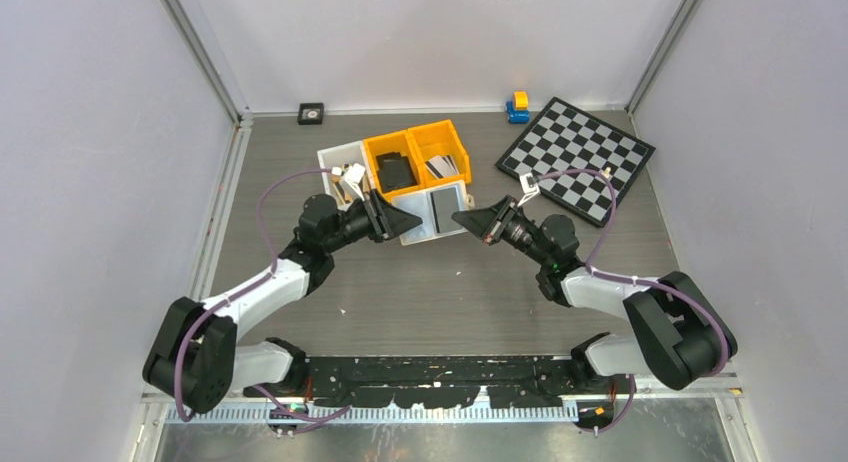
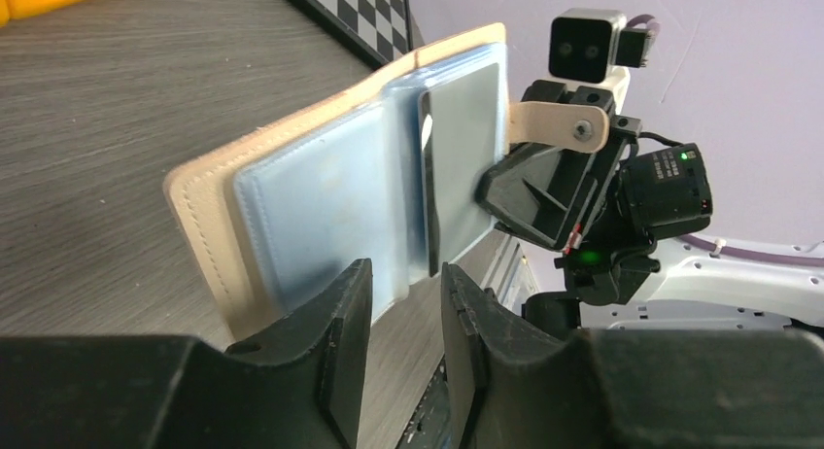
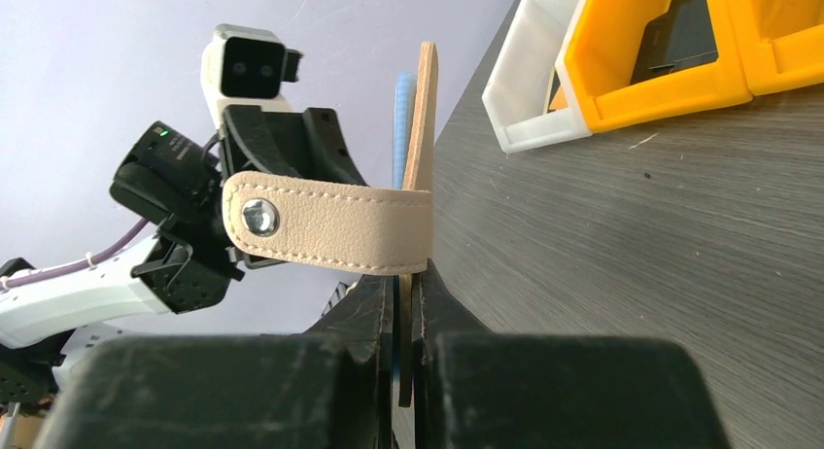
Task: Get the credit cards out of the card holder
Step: Remove the credit card from the card holder.
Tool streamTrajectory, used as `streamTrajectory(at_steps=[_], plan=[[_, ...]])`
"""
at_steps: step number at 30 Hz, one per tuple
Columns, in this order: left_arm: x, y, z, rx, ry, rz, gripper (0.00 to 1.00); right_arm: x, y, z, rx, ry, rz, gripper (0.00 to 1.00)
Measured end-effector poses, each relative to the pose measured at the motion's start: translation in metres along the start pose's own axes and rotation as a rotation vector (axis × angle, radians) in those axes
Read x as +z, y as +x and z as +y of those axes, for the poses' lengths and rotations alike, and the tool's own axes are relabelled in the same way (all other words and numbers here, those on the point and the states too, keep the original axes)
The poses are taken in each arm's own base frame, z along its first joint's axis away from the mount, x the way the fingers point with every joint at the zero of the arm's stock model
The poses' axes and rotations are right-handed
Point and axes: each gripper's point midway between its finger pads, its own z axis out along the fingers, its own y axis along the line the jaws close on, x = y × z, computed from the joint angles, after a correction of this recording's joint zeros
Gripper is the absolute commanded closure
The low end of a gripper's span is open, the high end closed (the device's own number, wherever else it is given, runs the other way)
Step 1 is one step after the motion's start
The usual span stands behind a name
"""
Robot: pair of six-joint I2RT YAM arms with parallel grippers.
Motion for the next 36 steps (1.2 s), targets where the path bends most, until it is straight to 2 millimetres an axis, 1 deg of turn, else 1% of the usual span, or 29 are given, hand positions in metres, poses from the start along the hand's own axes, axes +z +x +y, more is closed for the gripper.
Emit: streamTrajectory(at_steps=[2, 5, 10, 17, 22, 26, 32, 34, 36], plan=[[-0.004, -0.002, -0.004, 0.018, 0.007, -0.018, 0.66, 0.000, 0.001, -0.002, -0.002, 0.011, 0.002, 0.99], [-0.008, 0.000, -0.009, 0.036, 0.044, -0.028, 0.66, -0.001, 0.002, -0.005, 0.001, 0.023, 0.008, 0.99], [-0.003, 0.003, -0.018, 0.029, 0.131, -0.009, 0.67, -0.001, 0.004, -0.005, 0.005, 0.020, 0.015, 1.00], [0.011, 0.018, -0.006, -0.065, 0.165, 0.069, 0.67, 0.000, 0.008, -0.007, 0.013, 0.016, 0.030, 1.00], [0.014, 0.022, -0.003, -0.096, 0.170, 0.095, 0.66, 0.000, 0.007, -0.006, 0.013, 0.010, 0.032, 0.99], [0.015, 0.020, -0.010, -0.094, 0.189, 0.101, 0.70, 0.001, 0.008, -0.003, 0.015, -0.004, 0.038, 0.99], [0.017, 0.020, -0.016, -0.093, 0.218, 0.113, 0.74, 0.006, 0.012, 0.001, 0.032, -0.033, 0.060, 1.00], [0.018, 0.020, -0.016, -0.095, 0.222, 0.116, 0.77, 0.007, 0.012, 0.002, 0.036, -0.042, 0.064, 0.99], [0.018, 0.021, -0.017, -0.105, 0.228, 0.120, 0.84, 0.007, 0.013, 0.003, 0.041, -0.047, 0.066, 0.99]])
